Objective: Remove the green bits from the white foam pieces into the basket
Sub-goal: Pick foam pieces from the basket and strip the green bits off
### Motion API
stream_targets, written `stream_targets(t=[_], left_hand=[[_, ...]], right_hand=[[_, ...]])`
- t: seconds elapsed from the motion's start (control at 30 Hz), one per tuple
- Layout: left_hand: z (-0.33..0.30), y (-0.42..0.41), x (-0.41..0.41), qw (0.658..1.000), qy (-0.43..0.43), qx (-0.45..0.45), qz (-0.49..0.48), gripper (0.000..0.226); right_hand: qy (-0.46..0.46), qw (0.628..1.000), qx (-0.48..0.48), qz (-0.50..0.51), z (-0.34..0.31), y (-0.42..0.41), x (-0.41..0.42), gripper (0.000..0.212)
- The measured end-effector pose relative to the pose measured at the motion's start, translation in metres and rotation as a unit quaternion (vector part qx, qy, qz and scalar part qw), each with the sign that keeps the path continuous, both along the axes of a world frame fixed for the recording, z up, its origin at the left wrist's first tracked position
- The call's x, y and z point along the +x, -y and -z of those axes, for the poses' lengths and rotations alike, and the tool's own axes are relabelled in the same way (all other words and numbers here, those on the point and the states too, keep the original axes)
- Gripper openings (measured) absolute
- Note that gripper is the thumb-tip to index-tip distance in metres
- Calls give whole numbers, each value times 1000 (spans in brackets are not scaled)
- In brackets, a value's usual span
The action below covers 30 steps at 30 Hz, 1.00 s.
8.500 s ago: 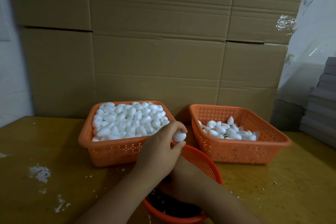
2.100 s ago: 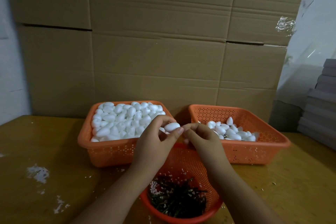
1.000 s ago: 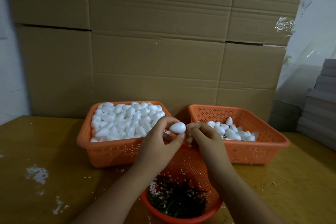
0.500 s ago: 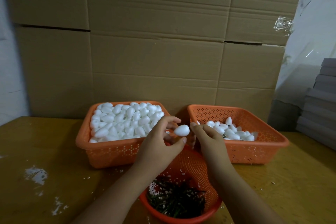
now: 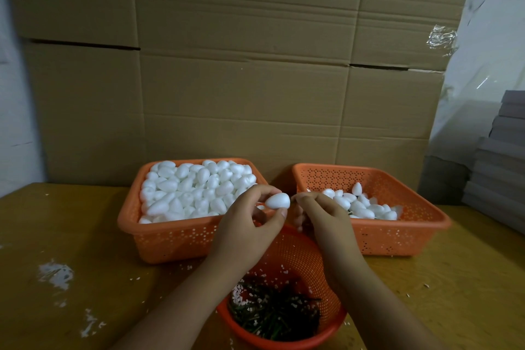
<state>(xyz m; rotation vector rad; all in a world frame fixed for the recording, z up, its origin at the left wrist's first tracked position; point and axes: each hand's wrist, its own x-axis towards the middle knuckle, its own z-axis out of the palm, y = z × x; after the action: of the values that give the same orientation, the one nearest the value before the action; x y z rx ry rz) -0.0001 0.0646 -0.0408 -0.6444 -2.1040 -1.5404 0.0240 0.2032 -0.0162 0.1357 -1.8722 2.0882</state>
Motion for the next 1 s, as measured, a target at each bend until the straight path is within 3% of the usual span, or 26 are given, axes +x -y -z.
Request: stream_targets(t=[0.5, 0.77, 0.9, 1.0], left_hand=[[1, 1, -2, 1000, -18, -3, -9, 17], [0, 1, -3, 998, -39, -12, -51, 22], [-3, 2, -2, 999, 11, 38, -29, 34], [-4, 3, -1, 998, 31, 63, -7, 35]], right_hand=[[-37, 999, 13, 17, -3, 4, 6, 24], [-116, 985, 124, 23, -5, 10, 12, 26], [-36, 991, 73, 101, -2, 5, 4, 22], [24, 993, 74, 84, -1, 3, 1, 29]])
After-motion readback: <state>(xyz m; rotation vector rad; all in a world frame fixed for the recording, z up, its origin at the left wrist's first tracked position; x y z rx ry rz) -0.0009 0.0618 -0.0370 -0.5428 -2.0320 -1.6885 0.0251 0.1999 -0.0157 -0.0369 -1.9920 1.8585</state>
